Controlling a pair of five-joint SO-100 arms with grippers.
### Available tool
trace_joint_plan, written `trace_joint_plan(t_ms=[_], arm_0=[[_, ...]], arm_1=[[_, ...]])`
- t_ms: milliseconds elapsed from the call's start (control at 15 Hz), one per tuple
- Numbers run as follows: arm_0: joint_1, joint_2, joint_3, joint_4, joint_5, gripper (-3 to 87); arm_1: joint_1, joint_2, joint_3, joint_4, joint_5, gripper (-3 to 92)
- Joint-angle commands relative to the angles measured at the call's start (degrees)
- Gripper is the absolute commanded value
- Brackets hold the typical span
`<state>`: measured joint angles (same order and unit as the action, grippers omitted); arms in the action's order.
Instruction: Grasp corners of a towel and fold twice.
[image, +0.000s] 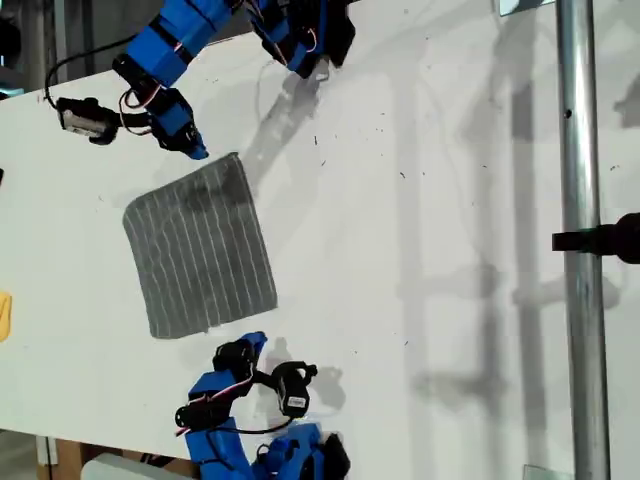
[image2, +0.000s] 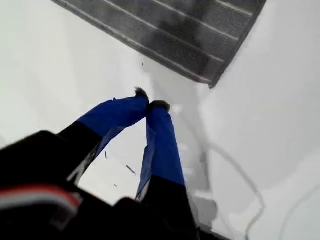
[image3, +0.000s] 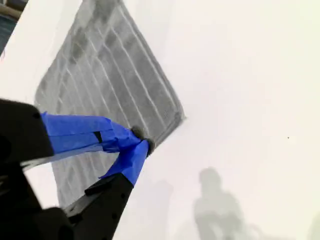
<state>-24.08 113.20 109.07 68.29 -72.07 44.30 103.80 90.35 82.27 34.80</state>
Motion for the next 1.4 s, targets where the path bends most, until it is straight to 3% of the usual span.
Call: trace_joint_plan(t_ms=[0, 67, 333, 800, 1000, 1067, 1333], arm_0=[[-0.44, -5.1, -10.55, 2.29, 1.23, -2.9], [-0.18, -6.33, -11.69, 2.37, 1.23, -2.9], [0.09, -6.68, -11.95, 2.64, 1.32, -2.9], [1.67, -6.68, -12.13, 2.64, 0.18, -2.8], [1.76, -6.68, -12.13, 2.64, -0.26, -2.8], [1.76, -6.77, -12.04, 2.64, -0.53, -2.8], [1.76, -8.44, -12.48, 2.37, -1.23, -2.1]], arm_1=[[0.53, -3.78, -6.24, -0.62, -2.2, 28.1], [0.97, -4.83, -6.68, -0.62, -3.52, 32.8], [4.83, -6.24, -0.97, -4.66, -10.37, 35.0], [7.56, -23.73, 7.29, -20.21, -13.18, 31.8], [8.35, -32.96, 2.81, -20.13, -12.83, 22.5], [8.53, -33.84, 1.58, -19.42, -12.74, 7.4], [6.5, -34.45, 0.44, -20.04, -12.22, 0.8]])
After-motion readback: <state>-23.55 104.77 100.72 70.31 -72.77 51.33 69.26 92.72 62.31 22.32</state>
